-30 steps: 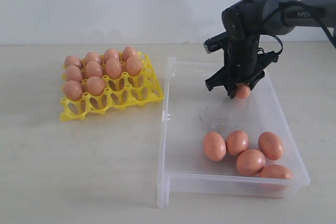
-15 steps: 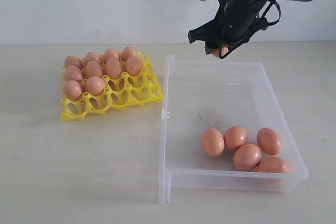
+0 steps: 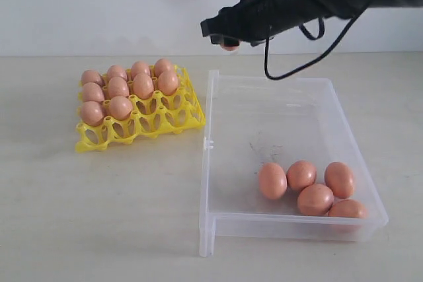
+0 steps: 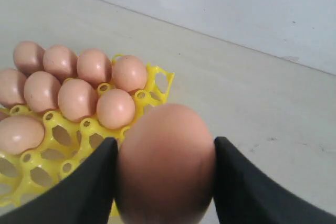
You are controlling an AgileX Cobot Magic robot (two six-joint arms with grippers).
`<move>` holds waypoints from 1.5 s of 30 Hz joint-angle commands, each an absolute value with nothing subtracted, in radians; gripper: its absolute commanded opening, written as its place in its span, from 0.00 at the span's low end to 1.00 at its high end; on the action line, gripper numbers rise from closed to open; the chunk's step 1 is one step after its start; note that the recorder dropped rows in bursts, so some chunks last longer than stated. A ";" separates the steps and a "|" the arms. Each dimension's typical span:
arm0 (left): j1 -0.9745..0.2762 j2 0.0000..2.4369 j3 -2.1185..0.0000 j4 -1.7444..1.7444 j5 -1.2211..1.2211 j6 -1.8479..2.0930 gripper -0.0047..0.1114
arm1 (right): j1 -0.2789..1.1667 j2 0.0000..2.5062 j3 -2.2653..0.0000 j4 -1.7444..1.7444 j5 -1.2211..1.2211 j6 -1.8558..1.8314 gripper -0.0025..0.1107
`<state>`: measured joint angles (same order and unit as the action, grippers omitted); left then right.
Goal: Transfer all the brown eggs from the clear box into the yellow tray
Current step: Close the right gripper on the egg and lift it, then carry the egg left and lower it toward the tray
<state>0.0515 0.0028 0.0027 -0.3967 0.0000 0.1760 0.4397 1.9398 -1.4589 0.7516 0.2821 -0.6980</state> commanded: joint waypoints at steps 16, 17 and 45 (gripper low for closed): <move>0.047 0.000 0.000 -0.400 0.000 0.185 0.07 | 0.639 1.907 -1.337 1.111 0.152 -1.165 0.02; 0.047 0.000 0.000 -0.400 0.000 0.185 0.07 | 0.639 1.899 -1.337 1.134 0.168 -1.167 0.02; 0.047 0.000 0.000 -0.400 0.000 0.185 0.07 | 0.637 1.866 -1.280 0.551 0.368 -0.589 0.02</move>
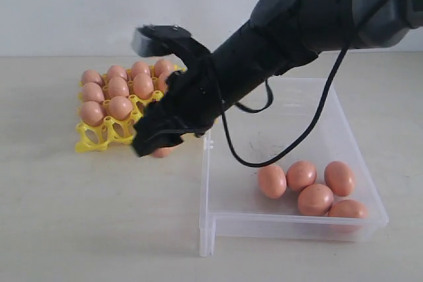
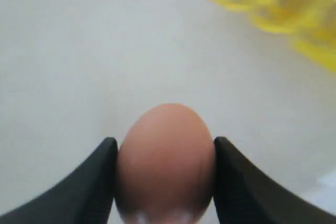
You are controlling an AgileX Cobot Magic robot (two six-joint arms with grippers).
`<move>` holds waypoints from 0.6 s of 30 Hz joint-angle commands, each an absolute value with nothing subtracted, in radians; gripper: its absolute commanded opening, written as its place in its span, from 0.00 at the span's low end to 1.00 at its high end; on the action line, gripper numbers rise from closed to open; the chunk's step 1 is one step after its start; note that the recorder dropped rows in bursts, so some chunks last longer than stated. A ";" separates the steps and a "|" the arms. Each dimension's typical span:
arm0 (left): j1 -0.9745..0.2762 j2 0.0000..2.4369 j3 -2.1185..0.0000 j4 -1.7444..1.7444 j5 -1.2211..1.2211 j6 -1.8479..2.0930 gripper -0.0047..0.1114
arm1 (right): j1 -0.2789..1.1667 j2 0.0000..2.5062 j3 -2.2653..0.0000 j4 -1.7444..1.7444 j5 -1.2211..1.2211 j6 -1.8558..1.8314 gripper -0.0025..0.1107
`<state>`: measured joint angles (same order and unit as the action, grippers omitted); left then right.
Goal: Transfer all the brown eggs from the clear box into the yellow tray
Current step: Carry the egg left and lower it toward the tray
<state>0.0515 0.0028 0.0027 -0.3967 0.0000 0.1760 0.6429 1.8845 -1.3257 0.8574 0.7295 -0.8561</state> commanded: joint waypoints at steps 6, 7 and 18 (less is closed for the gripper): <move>0.047 0.000 0.000 -0.400 0.000 0.185 0.07 | 0.694 1.873 -1.136 0.611 -0.231 -0.621 0.02; 0.047 0.000 0.000 -0.400 0.000 0.185 0.07 | 0.708 1.877 -1.117 0.585 -0.311 -0.603 0.02; 0.047 0.000 0.000 -0.400 0.000 0.185 0.07 | 0.644 2.081 -1.123 -0.425 -0.985 0.387 0.02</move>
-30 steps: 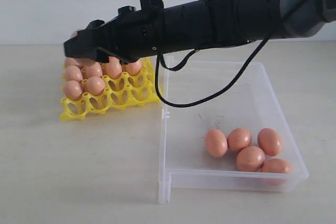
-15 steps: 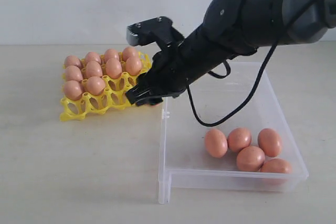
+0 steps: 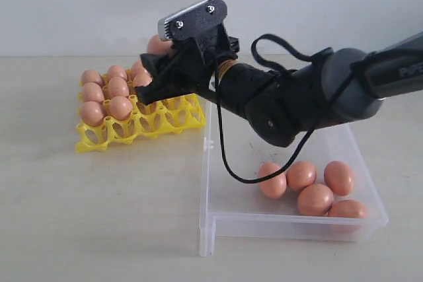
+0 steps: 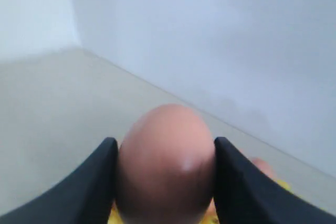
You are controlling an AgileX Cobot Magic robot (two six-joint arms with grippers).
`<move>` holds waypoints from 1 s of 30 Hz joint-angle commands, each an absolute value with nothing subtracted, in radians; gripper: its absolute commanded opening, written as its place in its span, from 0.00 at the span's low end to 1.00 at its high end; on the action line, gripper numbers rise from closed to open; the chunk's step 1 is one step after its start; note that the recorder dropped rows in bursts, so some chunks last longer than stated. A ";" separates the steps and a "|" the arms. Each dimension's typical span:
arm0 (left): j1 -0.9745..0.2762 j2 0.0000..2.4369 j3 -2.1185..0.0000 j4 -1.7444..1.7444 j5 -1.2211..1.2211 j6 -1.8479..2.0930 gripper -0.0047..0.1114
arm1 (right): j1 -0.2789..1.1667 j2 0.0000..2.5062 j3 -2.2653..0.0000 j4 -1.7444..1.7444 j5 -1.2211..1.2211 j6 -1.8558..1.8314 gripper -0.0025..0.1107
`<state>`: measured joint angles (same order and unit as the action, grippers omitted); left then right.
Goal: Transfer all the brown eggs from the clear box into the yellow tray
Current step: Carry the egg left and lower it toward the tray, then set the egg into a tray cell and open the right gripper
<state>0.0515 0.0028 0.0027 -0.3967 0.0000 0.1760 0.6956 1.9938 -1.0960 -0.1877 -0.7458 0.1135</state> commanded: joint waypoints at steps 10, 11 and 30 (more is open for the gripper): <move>0.047 0.000 0.000 -0.400 0.000 0.185 0.07 | 0.550 2.325 -1.457 -0.868 -0.907 0.839 0.02; 0.047 0.000 0.000 -0.400 0.000 0.185 0.07 | 0.554 2.334 -1.473 -0.868 -0.866 0.839 0.02; 0.047 0.000 0.000 -0.400 0.000 0.185 0.07 | 0.558 2.490 -1.678 -0.843 -0.687 0.907 0.02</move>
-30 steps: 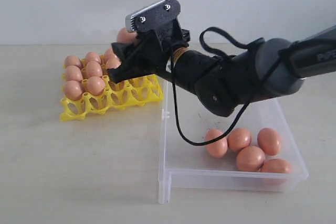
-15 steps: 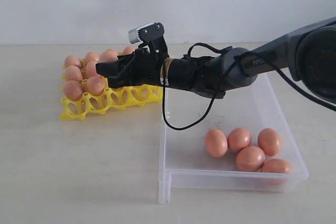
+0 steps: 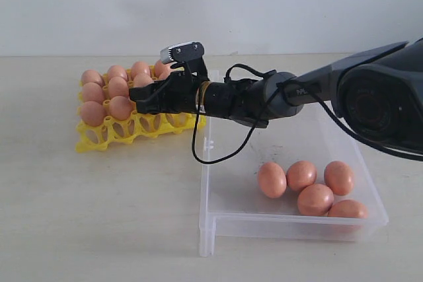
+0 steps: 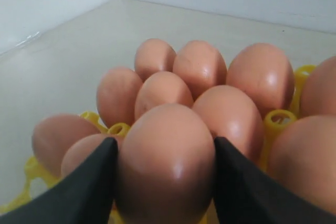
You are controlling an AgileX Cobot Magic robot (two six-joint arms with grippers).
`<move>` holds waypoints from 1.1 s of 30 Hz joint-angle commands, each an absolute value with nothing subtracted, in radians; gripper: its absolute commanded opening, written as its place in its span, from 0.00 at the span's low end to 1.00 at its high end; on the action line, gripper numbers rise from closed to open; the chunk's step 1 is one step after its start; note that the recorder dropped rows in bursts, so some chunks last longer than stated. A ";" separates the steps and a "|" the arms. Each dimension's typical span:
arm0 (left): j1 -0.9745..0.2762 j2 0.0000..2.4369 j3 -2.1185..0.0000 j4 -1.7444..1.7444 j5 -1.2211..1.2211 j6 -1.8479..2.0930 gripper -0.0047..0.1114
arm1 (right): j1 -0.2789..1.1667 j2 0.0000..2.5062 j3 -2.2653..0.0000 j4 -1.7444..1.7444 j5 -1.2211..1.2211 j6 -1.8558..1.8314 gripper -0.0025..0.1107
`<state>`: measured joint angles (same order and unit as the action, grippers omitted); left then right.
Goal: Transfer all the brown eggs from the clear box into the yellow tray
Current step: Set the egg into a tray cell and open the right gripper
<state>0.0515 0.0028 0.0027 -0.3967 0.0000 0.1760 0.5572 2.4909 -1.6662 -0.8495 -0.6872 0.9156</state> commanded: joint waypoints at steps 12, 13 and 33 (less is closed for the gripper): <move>0.047 0.000 0.000 -0.400 0.000 0.185 0.07 | 0.558 2.490 -1.678 -0.843 -0.680 0.907 0.06; 0.047 0.000 0.000 -0.400 0.000 0.185 0.07 | 0.558 2.490 -1.678 -0.843 -0.680 0.907 0.09; 0.047 0.000 0.000 -0.400 0.000 0.185 0.07 | 0.558 2.451 -1.678 -0.896 -0.647 0.939 0.53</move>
<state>0.0515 0.0028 0.0027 -0.3967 0.0000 0.1760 0.5572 2.4887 -1.6725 -0.8755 -0.6617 0.9210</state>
